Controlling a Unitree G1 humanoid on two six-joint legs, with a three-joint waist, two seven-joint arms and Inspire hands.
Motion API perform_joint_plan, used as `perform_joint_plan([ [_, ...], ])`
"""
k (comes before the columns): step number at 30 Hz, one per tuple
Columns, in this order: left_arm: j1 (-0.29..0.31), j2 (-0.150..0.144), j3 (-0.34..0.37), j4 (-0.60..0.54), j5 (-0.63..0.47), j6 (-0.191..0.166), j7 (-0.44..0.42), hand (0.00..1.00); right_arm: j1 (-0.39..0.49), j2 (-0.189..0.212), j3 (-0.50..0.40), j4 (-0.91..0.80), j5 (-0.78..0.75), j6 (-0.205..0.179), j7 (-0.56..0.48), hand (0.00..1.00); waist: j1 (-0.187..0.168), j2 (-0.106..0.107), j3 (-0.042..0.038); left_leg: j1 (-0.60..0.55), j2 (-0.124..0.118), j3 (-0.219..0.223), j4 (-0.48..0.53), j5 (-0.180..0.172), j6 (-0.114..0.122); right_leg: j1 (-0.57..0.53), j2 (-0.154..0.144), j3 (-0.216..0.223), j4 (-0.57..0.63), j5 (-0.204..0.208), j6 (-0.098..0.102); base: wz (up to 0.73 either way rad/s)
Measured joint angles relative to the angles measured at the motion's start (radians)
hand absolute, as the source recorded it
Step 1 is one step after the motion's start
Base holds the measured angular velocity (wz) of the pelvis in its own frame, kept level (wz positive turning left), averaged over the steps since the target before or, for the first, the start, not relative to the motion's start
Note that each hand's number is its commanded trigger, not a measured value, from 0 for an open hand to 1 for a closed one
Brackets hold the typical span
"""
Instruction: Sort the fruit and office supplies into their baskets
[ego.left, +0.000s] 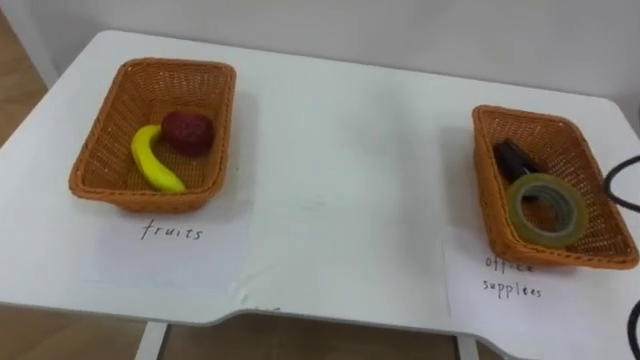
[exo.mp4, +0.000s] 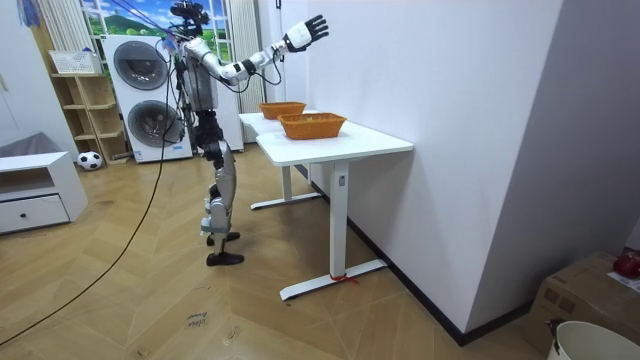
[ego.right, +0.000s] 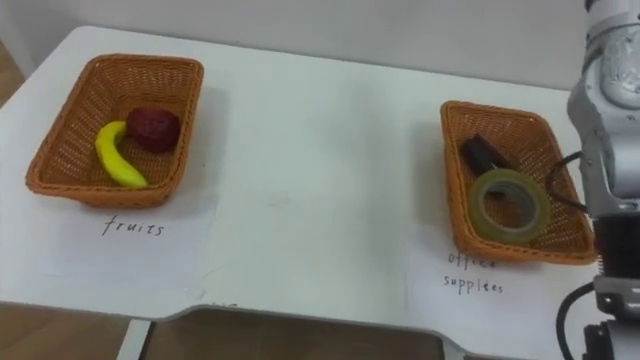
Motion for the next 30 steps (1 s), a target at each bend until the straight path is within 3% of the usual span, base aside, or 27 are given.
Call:
perform_joint_plan([
  [3,-0.001,0.001,0.023,0.0,0.0,0.0,0.001,0.0,0.015,-0.001,-0.048,-0.008,0.023,-0.002,-0.035,0.0,-0.011,-0.001,-0.0004,0.0,0.0,0.002,-0.001,0.0,-0.001,-0.001,0.001,0.003,-0.001,0.0,0.0,-0.03],
  [7,0.003,0.0,0.035,0.002,-0.001,-0.007,0.005,0.0,0.02,-0.021,-0.097,-0.006,0.113,-0.023,-0.076,0.0,-0.04,0.007,0.0057,0.006,0.006,0.018,-0.001,-0.006,-0.003,-0.001,0.007,0.024,-0.004,0.002,-0.003,-0.12],
  [13,0.024,-0.003,0.035,0.002,-0.001,-0.017,0.025,0.0,0.12,-0.027,-0.179,-0.006,0.164,-0.047,-0.141,0.0,-0.076,0.02,0.014,0.008,0.011,0.025,-0.002,-0.01,-0.007,-0.004,0.015,0.032,-0.005,0.003,-0.004,-0.05],
  [24,0.033,-0.003,0.04,-0.006,-0.002,-0.022,0.049,0.0,0.285,-0.026,-0.287,0.056,0.301,-0.051,-0.237,0.0,-0.121,0.019,0.0139,0.01,0.016,0.061,-0.011,-0.012,-0.011,-0.019,0.023,0.056,-0.005,0.004,-0.006,-0.08],
  [30,0.053,-0.005,0.06,-0.011,0.0,-0.022,0.06,0.0,0.41,-0.023,-0.396,0.079,0.394,-0.053,-0.293,0.0,-0.135,0.014,0.0134,0.019,0.026,0.082,-0.022,-0.015,-0.014,-0.02,0.028,0.079,-0.006,0.005,-0.007,-0.11],
])
